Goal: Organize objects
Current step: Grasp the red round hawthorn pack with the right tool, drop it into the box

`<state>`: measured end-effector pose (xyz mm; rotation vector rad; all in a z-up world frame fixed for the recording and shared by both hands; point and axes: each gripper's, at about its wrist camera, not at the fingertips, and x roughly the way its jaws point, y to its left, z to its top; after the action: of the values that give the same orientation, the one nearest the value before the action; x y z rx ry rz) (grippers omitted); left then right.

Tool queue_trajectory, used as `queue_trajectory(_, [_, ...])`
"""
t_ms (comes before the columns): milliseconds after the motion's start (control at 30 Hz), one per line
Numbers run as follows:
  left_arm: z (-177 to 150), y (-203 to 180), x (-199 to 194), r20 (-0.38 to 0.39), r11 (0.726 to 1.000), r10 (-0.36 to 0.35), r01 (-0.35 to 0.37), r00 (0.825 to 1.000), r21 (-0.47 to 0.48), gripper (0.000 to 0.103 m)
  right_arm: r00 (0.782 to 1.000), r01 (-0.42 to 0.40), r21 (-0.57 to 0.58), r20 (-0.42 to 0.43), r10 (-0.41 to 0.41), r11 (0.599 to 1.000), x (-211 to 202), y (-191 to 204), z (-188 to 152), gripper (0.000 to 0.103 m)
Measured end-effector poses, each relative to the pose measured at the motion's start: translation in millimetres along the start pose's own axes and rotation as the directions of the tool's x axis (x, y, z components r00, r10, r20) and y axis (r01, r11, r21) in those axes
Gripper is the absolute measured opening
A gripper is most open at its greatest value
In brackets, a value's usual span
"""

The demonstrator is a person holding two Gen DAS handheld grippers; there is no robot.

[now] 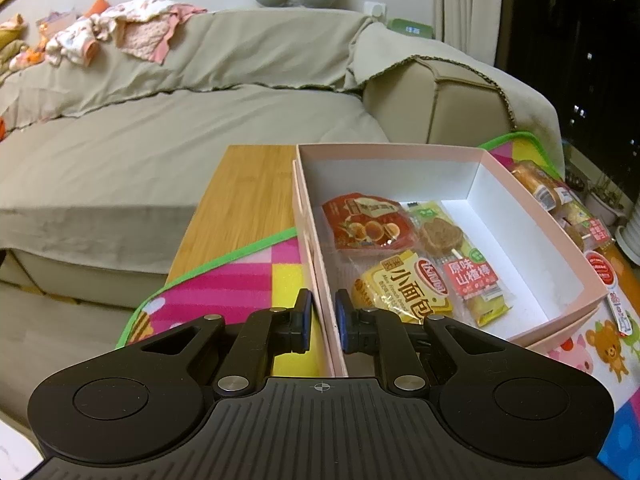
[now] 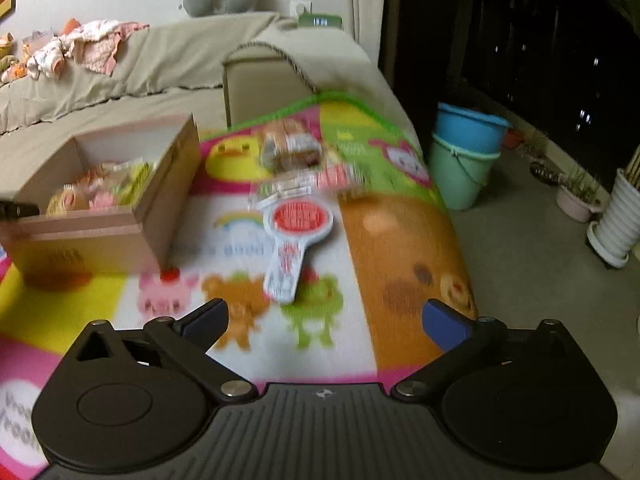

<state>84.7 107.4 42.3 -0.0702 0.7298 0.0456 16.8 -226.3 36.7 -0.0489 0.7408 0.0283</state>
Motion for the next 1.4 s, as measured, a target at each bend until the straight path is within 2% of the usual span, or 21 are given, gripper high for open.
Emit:
queue_trajectory(100, [2,-1,1,-0.004,1.000,0.003,-0.003,1.000,0.001,0.014,1.000,-0.008,0.024,-0.010,0.009,1.000,8,1,-4,0.103])
queue_trajectory(267, [2,1,1,-0.006,1.000,-0.001,0.001,1.000,-0.005,0.014,0.999,-0.037,-0.019,0.020,0.037,0.999,27,12,17,0.103])
queue_trajectory(367, [2,2,1,-0.010,1.000,0.001,-0.001,1.000,-0.006,0.014,0.999,-0.037,-0.042,0.021,0.038,0.998,52,20,39,0.103])
queue_trajectory(533, [2,2,2,-0.009,1.000,0.002,-0.002,1.000,-0.003,0.014,0.999,-0.034,0.009,-0.032,0.034,0.999,101,21,63,0.101])
queue_trajectory(600, [2,2,2,-0.009,1.000,0.000,0.000,1.000,-0.004,0.014,0.997,-0.046,0.025,-0.053,0.048,0.999,112,23,66,0.088])
queue_trajectory(667, [1,3,2,-0.009,1.000,-0.002,0.002,1.000,-0.003,0.014,0.996,-0.052,0.015,-0.072,0.053,0.999,116,28,66,0.081])
queue_trajectory(767, [2,3,3,-0.010,1.000,-0.005,0.005,1.000,-0.002,0.014,0.994,-0.082,0.002,-0.068,0.082,0.997,111,32,65,0.061])
queue_trajectory(1067, [3,3,3,-0.010,1.000,-0.006,0.006,1.000,0.000,0.014,0.989,-0.119,-0.033,-0.090,0.116,0.992,79,33,49,0.061])
queue_trajectory(1400, [3,3,3,-0.010,1.000,-0.007,0.007,1.000,-0.002,0.014,0.980,-0.182,-0.025,-0.087,0.179,0.983,2,29,25,0.061])
